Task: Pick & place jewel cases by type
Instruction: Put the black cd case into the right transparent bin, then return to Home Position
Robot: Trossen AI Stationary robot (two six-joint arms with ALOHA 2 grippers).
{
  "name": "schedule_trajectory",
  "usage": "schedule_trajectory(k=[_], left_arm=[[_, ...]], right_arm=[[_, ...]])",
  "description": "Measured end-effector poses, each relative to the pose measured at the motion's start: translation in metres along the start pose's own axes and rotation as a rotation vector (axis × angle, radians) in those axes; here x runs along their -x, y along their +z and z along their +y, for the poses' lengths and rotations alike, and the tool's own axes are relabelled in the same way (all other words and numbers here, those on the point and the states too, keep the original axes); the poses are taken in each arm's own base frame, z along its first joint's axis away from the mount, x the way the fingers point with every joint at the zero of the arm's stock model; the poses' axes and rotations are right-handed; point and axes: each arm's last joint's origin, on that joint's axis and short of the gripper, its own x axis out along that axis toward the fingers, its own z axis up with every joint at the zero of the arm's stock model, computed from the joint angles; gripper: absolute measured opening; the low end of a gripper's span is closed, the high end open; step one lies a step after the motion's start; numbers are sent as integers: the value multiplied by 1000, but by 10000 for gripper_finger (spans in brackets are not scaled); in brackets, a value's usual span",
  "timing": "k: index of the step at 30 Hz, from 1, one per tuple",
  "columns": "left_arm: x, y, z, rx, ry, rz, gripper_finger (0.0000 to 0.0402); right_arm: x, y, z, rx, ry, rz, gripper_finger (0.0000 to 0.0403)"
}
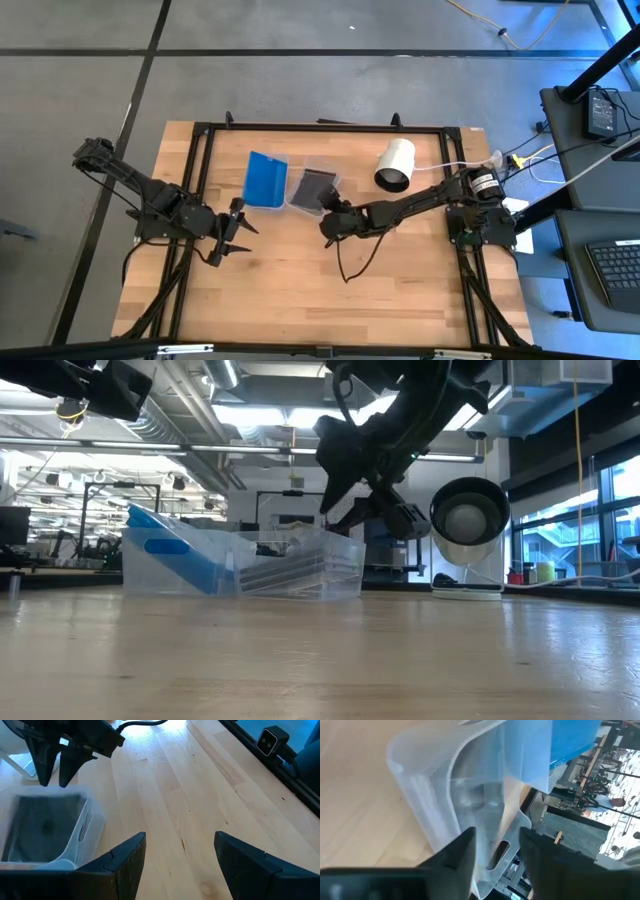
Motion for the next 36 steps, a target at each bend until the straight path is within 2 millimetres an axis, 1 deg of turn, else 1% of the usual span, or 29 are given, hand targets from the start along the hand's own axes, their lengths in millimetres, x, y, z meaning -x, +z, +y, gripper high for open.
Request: schedule_trajectory(k=[3, 5, 8, 11, 13, 15, 17, 18, 20, 22, 24, 26, 29, 32, 36], left_arm=[[0, 0, 0, 0, 0, 0, 234], [0, 0, 0, -1, 0, 1, 234], [0, 0, 0, 0, -1, 0, 232], [0, 2, 0, 57, -8, -18, 231], [0, 6, 0, 89, -9, -63, 232], [0, 13, 1, 97, -24, -137, 234], [-4, 15, 0, 73, -80, -241, 234], [-6, 14, 1, 61, -114, -286, 234], [-11, 9, 5, 73, -145, -338, 232], [-14, -3, 12, 136, -110, -321, 231], [-15, -12, 19, 181, -72, -343, 231], [-10, -13, 25, 179, -82, -422, 232], [2, -16, 33, 151, -109, -504, 234], [10, -26, 40, 158, -43, -551, 233], [17, -42, 44, 160, 0, -605, 230]], right_arm=[[3, 3, -1, -20, -25, -7, 194], [8, 6, -2, -69, -62, 7, 215], [28, 3, -9, -201, -28, -60, 235], [56, -9, -20, -398, 104, -174, 242], [73, -23, -26, -540, 225, -214, 241], [90, -38, -30, -668, 350, -222, 240], [103, -53, -29, -825, 458, -199, 240], [108, -58, -25, -876, 476, -198, 240], [116, -68, -12, -904, 484, -251, 240], [122, -75, 3, -927, 494, -376, 240], [126, -85, 19, -995, 536, -517, 240], [127, -95, 36, -1056, 569, -642, 240], [127, -113, 61, -1149, 574, -768, 240], [127, -129, 79, -1192, 538, -860, 240], [127, -150, 94, -1235, 411, -939, 239]])
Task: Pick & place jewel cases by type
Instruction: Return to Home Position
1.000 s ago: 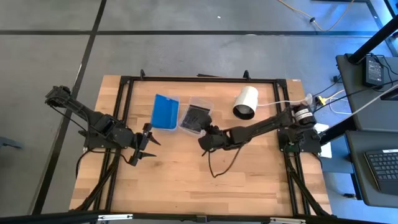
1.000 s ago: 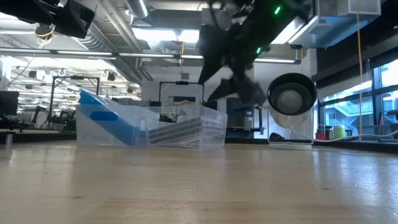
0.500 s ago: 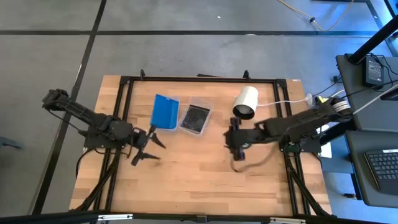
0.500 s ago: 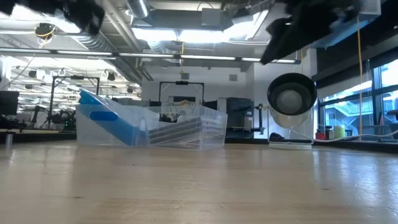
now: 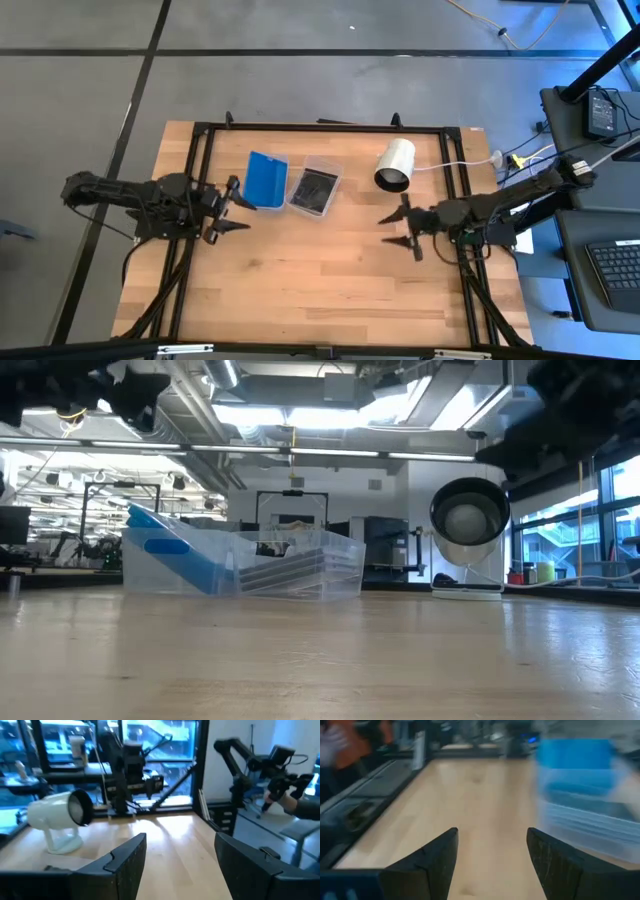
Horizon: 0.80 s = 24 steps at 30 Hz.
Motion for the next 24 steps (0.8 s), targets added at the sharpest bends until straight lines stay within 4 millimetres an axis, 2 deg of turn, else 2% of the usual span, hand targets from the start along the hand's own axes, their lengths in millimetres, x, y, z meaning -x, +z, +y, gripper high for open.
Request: schedule_trajectory(k=[5, 8, 13, 20, 24], left_arm=[[14, -15, 5, -19, 59, -54, 232], [23, -15, 9, -15, 102, -84, 234], [37, -16, 10, 4, 74, -97, 231], [39, -20, 18, 6, 147, -80, 234], [36, -29, 22, -30, 132, -146, 233]], right_arm=[[21, -13, -13, -8, -64, -92, 239], [30, -14, -19, 3, -94, -156, 239], [42, -13, -28, 13, -140, -207, 239], [58, -11, -30, 17, -96, -251, 239], [67, -12, -30, 22, -97, -279, 239]])
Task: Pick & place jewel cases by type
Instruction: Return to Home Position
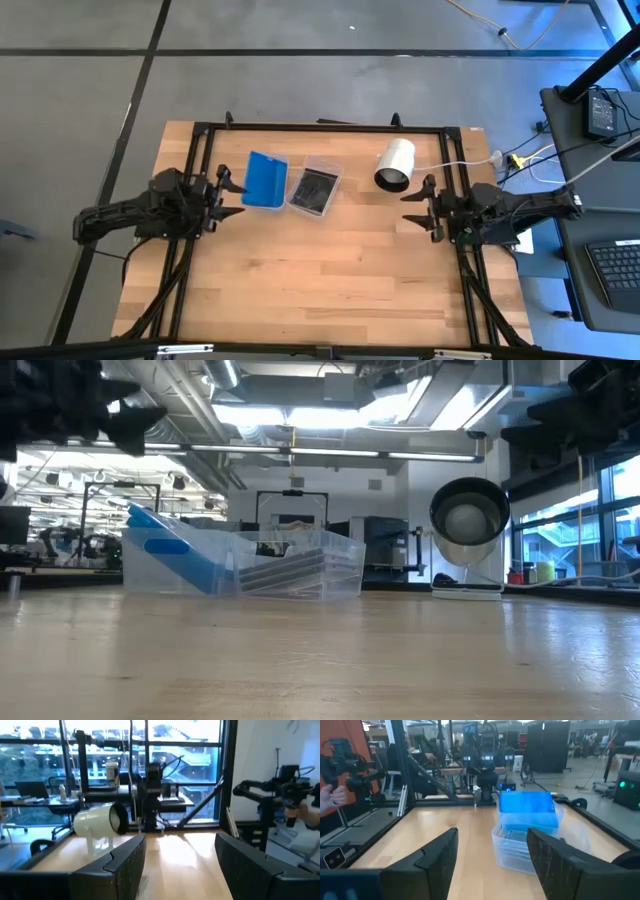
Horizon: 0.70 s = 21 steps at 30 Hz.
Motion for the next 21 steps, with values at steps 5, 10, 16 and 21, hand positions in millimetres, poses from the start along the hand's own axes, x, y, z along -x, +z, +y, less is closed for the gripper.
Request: schedule_trajectory(k=[5, 10, 16, 21], left_arm=[[-1, -12, 4, -32, 21, -33, 229], [-1, -13, 6, -64, 34, -24, 228], [-1, -14, 6, -59, 35, -11, 230], [-1, -14, 6, -59, 35, -12, 232]], right_arm=[[5, 1, 0, 88, 27, -22, 239], [7, 2, 1, 168, 51, -42, 239], [6, -4, 2, 173, 87, -46, 239], [5, -15, 3, 152, 139, -92, 239]])
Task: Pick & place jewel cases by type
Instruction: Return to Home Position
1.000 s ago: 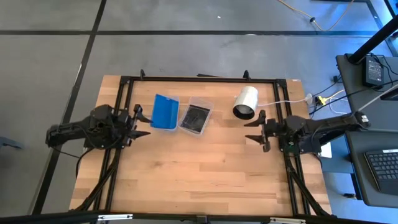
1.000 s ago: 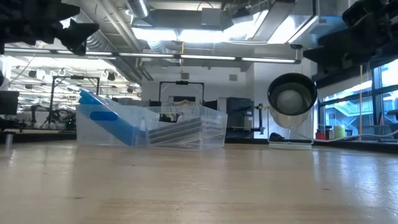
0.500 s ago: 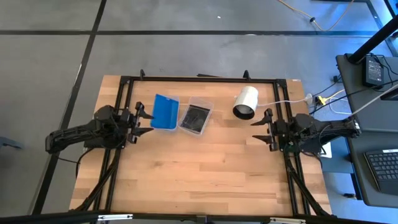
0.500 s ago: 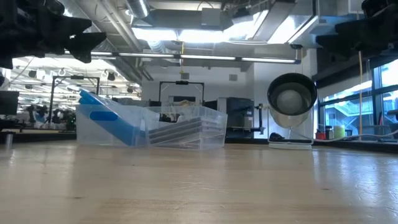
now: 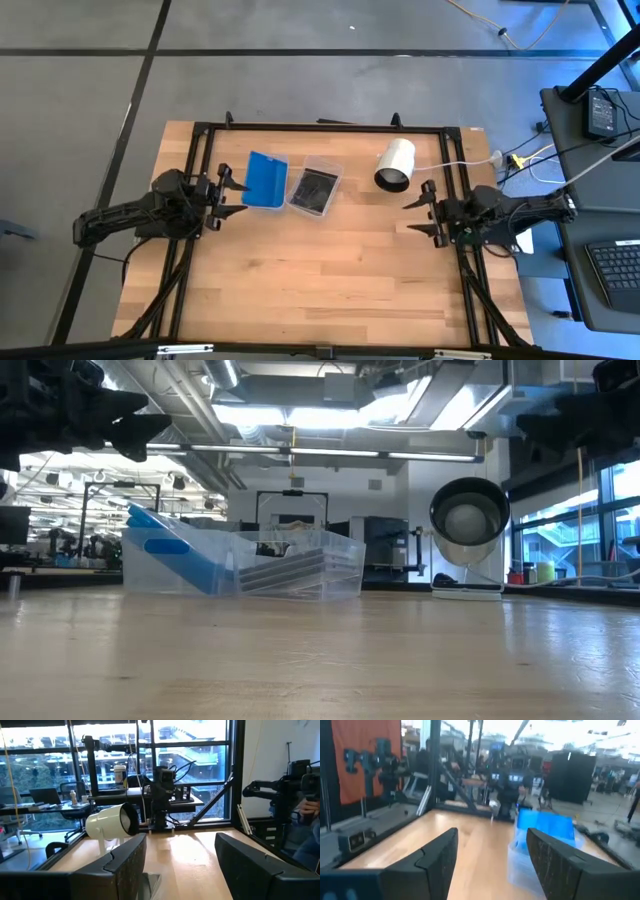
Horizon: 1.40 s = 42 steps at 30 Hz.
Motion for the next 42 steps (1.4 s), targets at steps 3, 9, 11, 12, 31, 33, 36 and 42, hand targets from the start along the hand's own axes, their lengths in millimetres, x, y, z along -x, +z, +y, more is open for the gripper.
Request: schedule_trajectory(k=[3, 9, 11, 12, 31, 33, 36, 42], left_arm=[[0, 0, 0, 0, 0, 0, 229], [0, 0, 0, 0, 0, 0, 231], [0, 0, 0, 0, 0, 0, 232], [0, 0, 0, 0, 0, 0, 232], [0, 0, 0, 0, 0, 0, 228], [0, 0, 0, 0, 0, 0, 228], [0, 0, 0, 0, 0, 0, 231], [0, 0, 0, 0, 0, 0, 230]], right_arm=[[2, 3, 0, 1, 18, -38, 239], [1, 1, 1, -77, 23, -12, 239], [1, 0, 1, -137, 26, -7, 239], [1, 0, 1, -165, 26, 0, 239], [1, -4, 1, -165, 26, 36, 239], [1, -4, 1, -165, 26, 36, 239], [1, -4, 1, -165, 25, 36, 239], [1, -4, 1, -164, 25, 35, 239]])
